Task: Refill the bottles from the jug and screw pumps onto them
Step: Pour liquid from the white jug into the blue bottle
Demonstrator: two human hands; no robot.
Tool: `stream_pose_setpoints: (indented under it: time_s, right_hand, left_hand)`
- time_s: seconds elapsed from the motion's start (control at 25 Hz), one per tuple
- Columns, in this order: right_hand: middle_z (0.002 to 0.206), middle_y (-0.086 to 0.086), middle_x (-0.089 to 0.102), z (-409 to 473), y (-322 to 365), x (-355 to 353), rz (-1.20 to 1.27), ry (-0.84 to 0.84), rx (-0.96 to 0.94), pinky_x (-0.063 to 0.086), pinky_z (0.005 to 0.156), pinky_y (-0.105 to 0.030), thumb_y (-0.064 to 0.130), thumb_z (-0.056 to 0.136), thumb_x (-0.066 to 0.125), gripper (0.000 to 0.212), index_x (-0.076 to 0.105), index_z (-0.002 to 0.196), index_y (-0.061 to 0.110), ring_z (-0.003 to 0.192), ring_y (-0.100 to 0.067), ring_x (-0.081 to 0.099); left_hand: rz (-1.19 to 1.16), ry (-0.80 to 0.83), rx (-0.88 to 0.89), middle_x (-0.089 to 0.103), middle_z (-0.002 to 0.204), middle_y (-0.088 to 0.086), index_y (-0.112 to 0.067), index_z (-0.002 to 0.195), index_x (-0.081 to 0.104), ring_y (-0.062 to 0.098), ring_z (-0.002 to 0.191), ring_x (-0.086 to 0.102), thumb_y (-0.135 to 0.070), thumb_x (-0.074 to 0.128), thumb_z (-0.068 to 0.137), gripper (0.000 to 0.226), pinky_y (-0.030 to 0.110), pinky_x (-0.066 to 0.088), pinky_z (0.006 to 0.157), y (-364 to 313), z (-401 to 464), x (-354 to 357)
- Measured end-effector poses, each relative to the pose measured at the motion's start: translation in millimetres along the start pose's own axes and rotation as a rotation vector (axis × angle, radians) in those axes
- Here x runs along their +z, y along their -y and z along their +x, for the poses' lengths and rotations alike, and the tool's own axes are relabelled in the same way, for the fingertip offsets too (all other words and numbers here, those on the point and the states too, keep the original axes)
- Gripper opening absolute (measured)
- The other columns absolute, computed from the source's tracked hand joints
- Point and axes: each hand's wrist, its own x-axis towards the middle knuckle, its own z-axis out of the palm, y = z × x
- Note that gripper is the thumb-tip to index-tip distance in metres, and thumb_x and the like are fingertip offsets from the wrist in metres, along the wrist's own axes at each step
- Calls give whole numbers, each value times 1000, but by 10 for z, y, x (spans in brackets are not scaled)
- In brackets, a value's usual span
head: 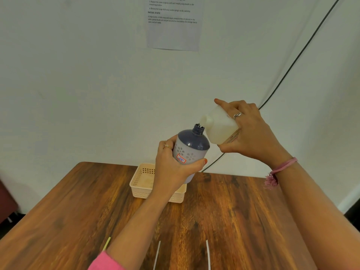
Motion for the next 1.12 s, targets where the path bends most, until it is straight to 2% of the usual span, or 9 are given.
stream_pose_setpoints:
  time_s: [0.48,0.64,0.84,1.0,1.12]
  right_hand:
    - [122,-7,48,3,-29,-20,-33,-2,-9,38,72,-30,30,55,83,106,29,147,28,109,-23,38]
    - [121,-7,49,7,-43,-11,-26,-15,-22,37,73,-31,29,55,84,106,31,146,27,108,-24,39]
    - [122,-7,49,19,-56,8,-33,-11,-27,39,76,-32,30,54,84,107,30,146,28,109,-25,39]
    - [121,-7,49,27,-63,8,-51,-17,-37,41,75,-34,30,54,83,106,30,146,27,108,-26,40]
    - [122,-8,49,30,-62,9,-57,-25,-41,40,76,-34,30,54,83,106,30,146,27,109,-27,41]
  left_hand:
    - [-21,-21,18,46,107,-10,-36,116,42,-2,94,51,-26,90,59,74,0,44,67,11,-4,25]
    - [-34,-24,24,45,103,-18,-37,115,43,-2,94,52,-26,90,59,74,2,45,68,18,2,33]
    - [-54,-29,25,45,103,-19,-36,114,44,-13,93,50,-24,90,58,74,2,45,67,24,-1,28]
    - [-43,-29,29,43,102,-20,-36,115,43,-8,93,51,-25,89,59,74,1,44,67,20,3,29]
    - [-52,-32,31,43,102,-19,-37,114,42,-11,93,50,-24,89,59,73,0,43,66,20,3,31]
